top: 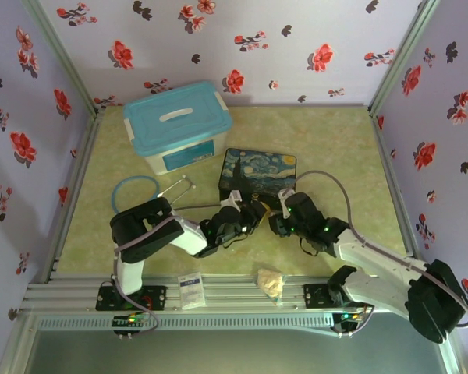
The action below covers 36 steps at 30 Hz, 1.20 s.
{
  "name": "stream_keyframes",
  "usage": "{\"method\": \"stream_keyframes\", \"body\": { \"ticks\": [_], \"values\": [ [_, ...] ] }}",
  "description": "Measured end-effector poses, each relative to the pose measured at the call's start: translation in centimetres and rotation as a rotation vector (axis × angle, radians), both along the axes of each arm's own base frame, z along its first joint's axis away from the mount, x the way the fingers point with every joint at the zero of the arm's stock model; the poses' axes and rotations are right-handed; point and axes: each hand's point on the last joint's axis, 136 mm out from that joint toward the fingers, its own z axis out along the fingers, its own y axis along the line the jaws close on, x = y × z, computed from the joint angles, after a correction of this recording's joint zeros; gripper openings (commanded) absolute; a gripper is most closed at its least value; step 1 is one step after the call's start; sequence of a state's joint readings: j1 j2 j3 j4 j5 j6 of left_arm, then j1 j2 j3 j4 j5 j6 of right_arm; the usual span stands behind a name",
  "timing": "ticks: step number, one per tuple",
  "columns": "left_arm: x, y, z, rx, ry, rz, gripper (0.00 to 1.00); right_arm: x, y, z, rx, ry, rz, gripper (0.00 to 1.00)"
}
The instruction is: Unlock the padlock with the key
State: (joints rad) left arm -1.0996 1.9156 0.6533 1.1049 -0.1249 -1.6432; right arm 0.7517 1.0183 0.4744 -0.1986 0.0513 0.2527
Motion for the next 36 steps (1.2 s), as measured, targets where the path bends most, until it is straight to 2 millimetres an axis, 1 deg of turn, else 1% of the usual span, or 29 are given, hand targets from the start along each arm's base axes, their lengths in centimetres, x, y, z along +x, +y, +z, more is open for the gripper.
{"method": "stream_keyframes", "body": {
  "ticks": [8, 12, 14, 16, 17, 21, 24, 25, 28, 32, 36],
  "values": [
    [-0.2, 0.1, -0.1, 0.005, 0.004, -0.006, 0.00, 0.2, 1.0, -0.3, -0.125, -0.094, 0.045, 0.31],
    [-0.3, 0.4, 0.0, 0.007, 0.004, -0.006, 0.00, 0.3, 1.2, -0.1, -0.147, -0.123, 0.054, 0.28],
    [-0.2, 0.4, 0.1, 0.007, 0.004, -0.003, 0.00, 0.4, 1.3, -0.1, -0.151, -0.130, 0.063, 0.33],
    [-0.2, 0.4, 0.0, 0.008, 0.004, -0.001, 0.00, 0.4, 1.3, -0.3, -0.161, -0.133, 0.070, 0.42],
    [-0.2, 0.5, 0.0, 0.009, 0.005, -0.001, 0.00, 0.5, 1.3, -0.5, -0.169, -0.132, 0.074, 0.43],
    [-0.5, 1.0, -0.1, 0.015, 0.008, -0.002, 0.00, 0.6, 1.7, -1.2, -0.185, -0.126, 0.083, 0.38],
    [-0.5, 1.3, 0.0, 0.016, 0.008, 0.002, 0.00, 0.5, 2.2, -1.2, -0.184, -0.137, 0.103, 0.30],
    [-0.4, 1.3, 0.1, 0.013, 0.006, 0.003, 0.00, 0.5, 2.3, -1.1, -0.183, -0.144, 0.107, 0.29],
    [-0.4, 1.3, 0.4, 0.007, 0.004, 0.004, 0.00, 0.7, 2.4, -0.9, -0.190, -0.161, 0.109, 0.30],
    [-0.4, 1.4, 0.3, 0.011, 0.006, 0.003, 0.00, 1.0, 2.3, -1.5, -0.238, -0.182, 0.113, 0.19],
    [-0.4, 1.4, 0.3, 0.010, 0.006, 0.003, 0.00, 1.2, 2.2, -1.6, -0.242, -0.189, 0.097, 0.16]
  ]
}}
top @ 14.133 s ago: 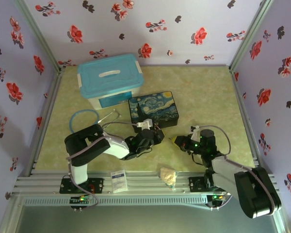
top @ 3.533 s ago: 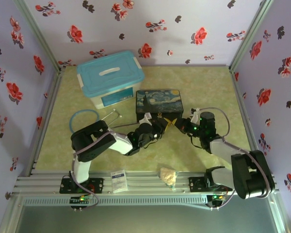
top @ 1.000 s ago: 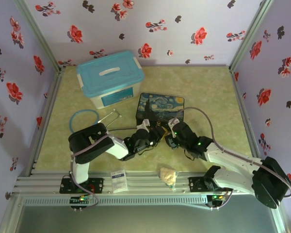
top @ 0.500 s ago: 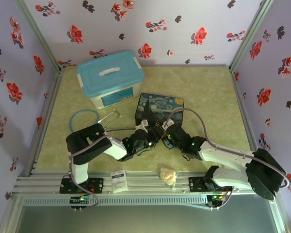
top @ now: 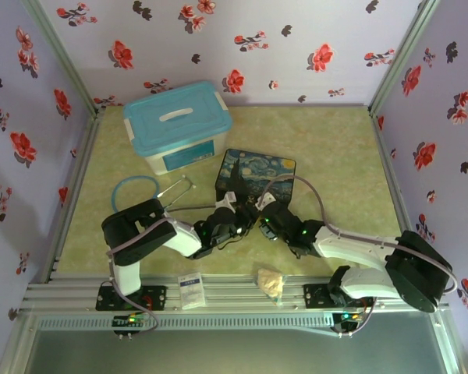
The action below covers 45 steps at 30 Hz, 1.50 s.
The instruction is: Unlock the padlock with the key
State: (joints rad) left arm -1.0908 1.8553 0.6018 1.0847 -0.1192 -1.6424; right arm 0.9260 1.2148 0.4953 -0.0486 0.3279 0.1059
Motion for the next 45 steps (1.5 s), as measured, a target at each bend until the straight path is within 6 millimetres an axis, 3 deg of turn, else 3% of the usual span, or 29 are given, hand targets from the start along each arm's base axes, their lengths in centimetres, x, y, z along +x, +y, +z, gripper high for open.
{"method": "stream_keyframes", "body": {
  "ticks": [10, 16, 24, 26, 29, 34, 45],
  "values": [
    [-0.4, 0.8, -0.9, 0.008, 0.008, -0.004, 0.00, -0.8, 1.0, -0.8, 0.367, 0.191, -0.012, 0.13],
    [-0.4, 1.6, -1.7, 0.024, 0.016, 0.003, 0.00, -1.2, 2.0, -1.5, 0.504, 0.312, -0.010, 0.12],
    [-0.5, 1.6, -1.7, 0.035, -0.001, -0.012, 0.00, -1.5, 1.7, -1.3, 0.661, 0.406, -0.044, 0.14],
    [-0.6, 1.5, -1.7, 0.037, -0.007, -0.021, 0.00, -1.6, 1.6, -1.2, 0.707, 0.431, -0.053, 0.16],
    [-0.7, 1.6, -1.8, 0.041, -0.011, -0.025, 0.00, -1.7, 1.4, -1.1, 0.760, 0.472, -0.073, 0.27],
    [-1.0, 2.6, -3.0, 0.089, -0.014, -0.029, 0.00, -0.6, 0.9, -0.7, 0.811, 0.478, -0.132, 0.39],
    [-1.5, 3.8, -3.4, 0.239, -0.042, -0.065, 0.00, 0.9, -1.0, -0.5, 0.779, 0.397, -0.259, 0.42]
  ]
}}
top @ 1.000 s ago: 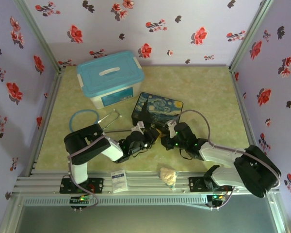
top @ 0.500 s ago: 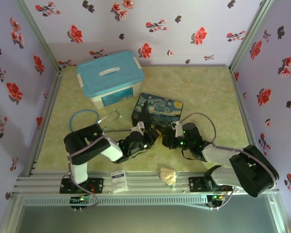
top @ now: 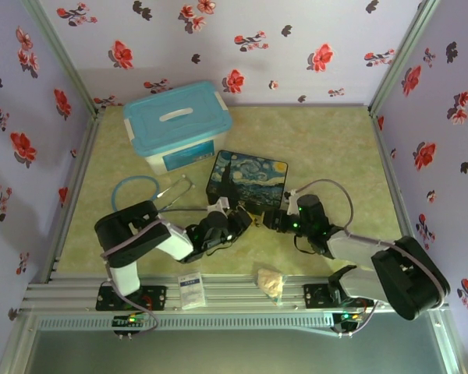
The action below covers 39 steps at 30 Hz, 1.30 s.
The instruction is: Unlock the padlock with the key
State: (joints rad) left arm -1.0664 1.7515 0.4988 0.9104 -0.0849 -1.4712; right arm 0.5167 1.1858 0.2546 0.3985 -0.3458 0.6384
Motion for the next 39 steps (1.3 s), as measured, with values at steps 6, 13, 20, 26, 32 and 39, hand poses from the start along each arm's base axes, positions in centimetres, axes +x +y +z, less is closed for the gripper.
{"method": "stream_keyframes", "body": {
  "ticks": [6, 13, 20, 26, 32, 39],
  "values": [
    [0.4, 1.5, -0.6, 0.119, -0.008, -0.039, 0.03, 0.6, -1.7, 0.9, -0.045, -0.002, -0.104, 0.41],
    [0.5, 2.9, -0.7, 0.363, -0.025, -0.125, 0.08, 1.0, -3.0, 3.1, -0.061, -0.030, -0.184, 0.41],
    [0.8, 4.0, -1.0, 0.541, -0.033, -0.167, 0.12, 0.9, -3.3, 2.4, -0.085, -0.005, -0.192, 0.41],
    [1.1, 4.6, -0.8, 0.631, -0.052, -0.181, 0.15, 0.9, -3.3, 2.0, -0.097, 0.012, -0.192, 0.41],
    [1.1, 4.6, -1.1, 0.655, -0.066, -0.190, 0.20, 1.0, -3.3, 2.2, -0.094, 0.009, -0.193, 0.41],
    [0.9, 5.3, -1.8, 0.720, -0.081, -0.202, 0.30, 1.1, -3.2, 1.2, -0.114, 0.037, -0.192, 0.41]
  ]
}}
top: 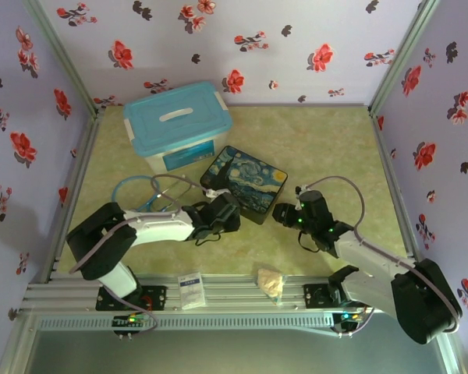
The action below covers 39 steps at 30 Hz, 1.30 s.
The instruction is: Unlock the padlock with the key
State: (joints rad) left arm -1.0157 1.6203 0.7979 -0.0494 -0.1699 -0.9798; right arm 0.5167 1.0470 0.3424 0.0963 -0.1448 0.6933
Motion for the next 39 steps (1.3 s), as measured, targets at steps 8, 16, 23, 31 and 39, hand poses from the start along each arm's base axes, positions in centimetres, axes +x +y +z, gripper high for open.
{"method": "stream_keyframes", "body": {
  "ticks": [8, 16, 23, 31, 39],
  "values": [
    [-0.7, 0.3, -1.2, 0.082, -0.021, -0.021, 0.31, 0.2, 0.1, -0.4, -0.007, 0.011, 0.000, 0.40],
    [-1.0, 0.4, -1.1, -0.024, -0.067, -0.026, 0.42, 0.3, 0.0, 0.1, -0.005, -0.007, -0.009, 0.41],
    [0.1, -1.5, 0.4, -0.214, -0.109, -0.029, 0.42, 0.4, -0.1, 0.6, 0.002, -0.026, -0.012, 0.41],
    [0.3, -1.6, -0.7, -0.212, -0.098, -0.008, 0.42, 0.2, -0.2, 0.6, 0.004, -0.033, -0.014, 0.41],
    [1.0, -2.0, -0.8, -0.193, -0.113, 0.013, 0.42, 0.0, -0.4, 0.3, 0.000, -0.028, -0.013, 0.42]
  ]
}}
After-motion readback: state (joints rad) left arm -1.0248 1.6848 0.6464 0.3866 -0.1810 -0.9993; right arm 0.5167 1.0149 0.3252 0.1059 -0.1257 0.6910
